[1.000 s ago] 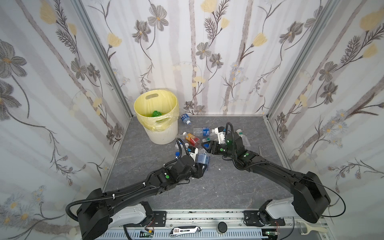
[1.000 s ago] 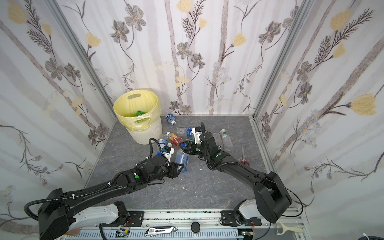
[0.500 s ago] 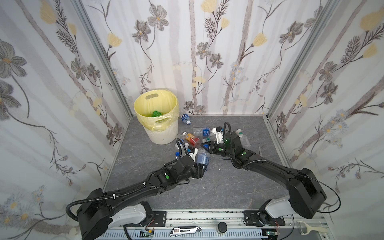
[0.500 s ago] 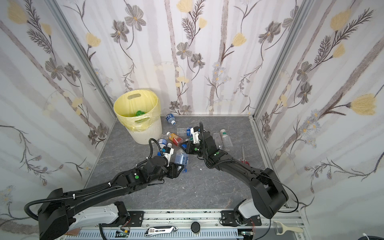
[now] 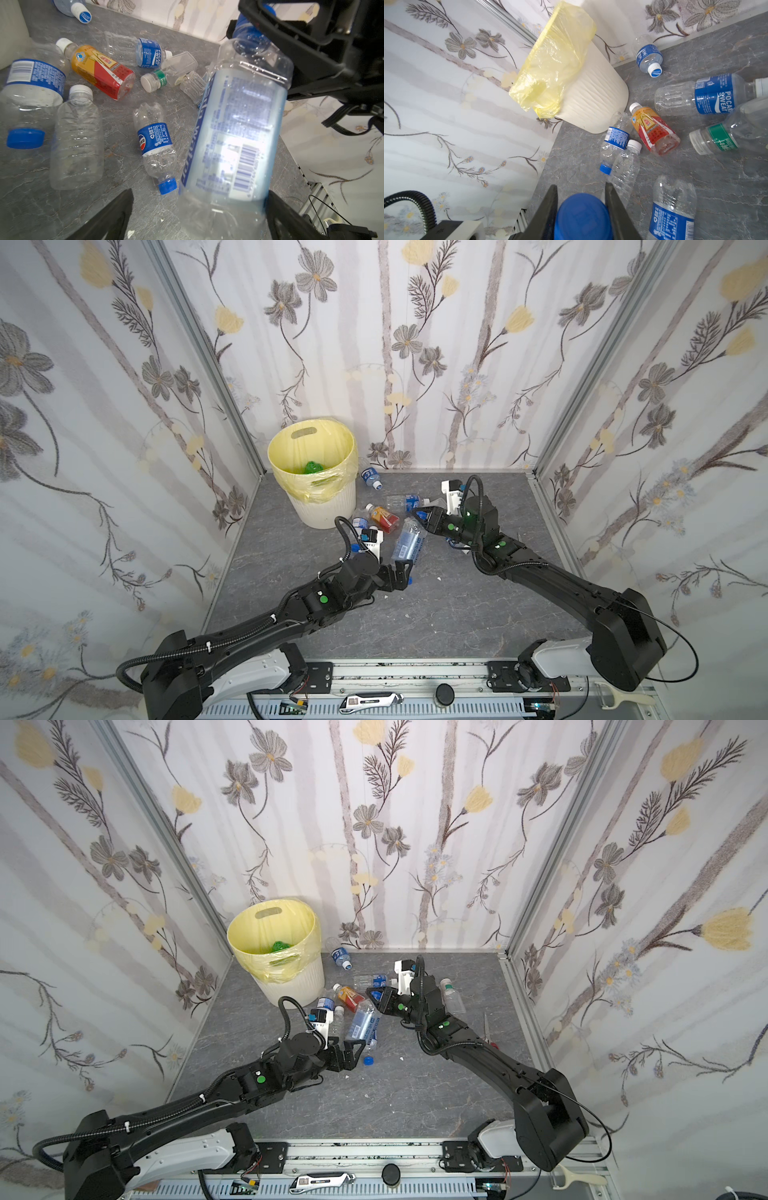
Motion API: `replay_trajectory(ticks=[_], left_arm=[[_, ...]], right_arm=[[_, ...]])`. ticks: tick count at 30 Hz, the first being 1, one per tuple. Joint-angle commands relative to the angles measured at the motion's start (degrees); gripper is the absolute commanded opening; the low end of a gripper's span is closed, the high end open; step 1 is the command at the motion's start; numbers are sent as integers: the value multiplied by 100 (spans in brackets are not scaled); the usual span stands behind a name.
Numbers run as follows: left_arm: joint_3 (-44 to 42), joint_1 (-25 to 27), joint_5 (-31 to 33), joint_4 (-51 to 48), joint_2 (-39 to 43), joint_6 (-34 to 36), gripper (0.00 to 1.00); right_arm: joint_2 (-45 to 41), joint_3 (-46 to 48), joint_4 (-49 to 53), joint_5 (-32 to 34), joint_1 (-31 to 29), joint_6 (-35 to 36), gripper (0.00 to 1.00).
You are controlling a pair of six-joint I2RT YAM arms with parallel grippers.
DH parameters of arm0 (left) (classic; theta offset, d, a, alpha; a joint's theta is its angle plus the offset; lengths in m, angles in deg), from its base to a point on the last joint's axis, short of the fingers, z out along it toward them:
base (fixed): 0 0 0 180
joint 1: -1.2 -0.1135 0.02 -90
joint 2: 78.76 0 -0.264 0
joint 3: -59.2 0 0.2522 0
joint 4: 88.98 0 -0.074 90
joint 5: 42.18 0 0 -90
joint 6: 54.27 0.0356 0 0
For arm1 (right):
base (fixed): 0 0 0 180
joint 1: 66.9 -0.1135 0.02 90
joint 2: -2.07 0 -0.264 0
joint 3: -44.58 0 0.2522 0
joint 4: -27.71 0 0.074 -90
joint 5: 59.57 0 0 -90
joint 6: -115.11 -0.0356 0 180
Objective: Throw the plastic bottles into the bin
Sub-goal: 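Lift the water bottle with the left gripper while the right gripper grasps its cap, then open the right gripper while the left gripper carries the bottle toward the bin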
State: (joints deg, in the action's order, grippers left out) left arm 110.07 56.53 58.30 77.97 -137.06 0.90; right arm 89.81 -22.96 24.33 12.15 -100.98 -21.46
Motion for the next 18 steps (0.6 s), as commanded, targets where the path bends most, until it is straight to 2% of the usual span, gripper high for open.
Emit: replay_trajectory(ticks=[1, 6, 12, 18], left_arm=[[-83, -4, 306, 553, 199, 371, 100], [-302, -6, 284, 1402, 294, 660, 100], [-104, -8, 549, 1955, -155, 1062, 98], [-59, -45, 752, 2357, -243, 1279, 83]], right_arm=[[18, -108, -620, -243, 41, -449, 17], [93, -68, -1235, -503, 104, -1021, 16], [155, -71, -1612, -673, 129, -1374, 16], [103, -36, -1643, -703, 206, -1444, 16]])
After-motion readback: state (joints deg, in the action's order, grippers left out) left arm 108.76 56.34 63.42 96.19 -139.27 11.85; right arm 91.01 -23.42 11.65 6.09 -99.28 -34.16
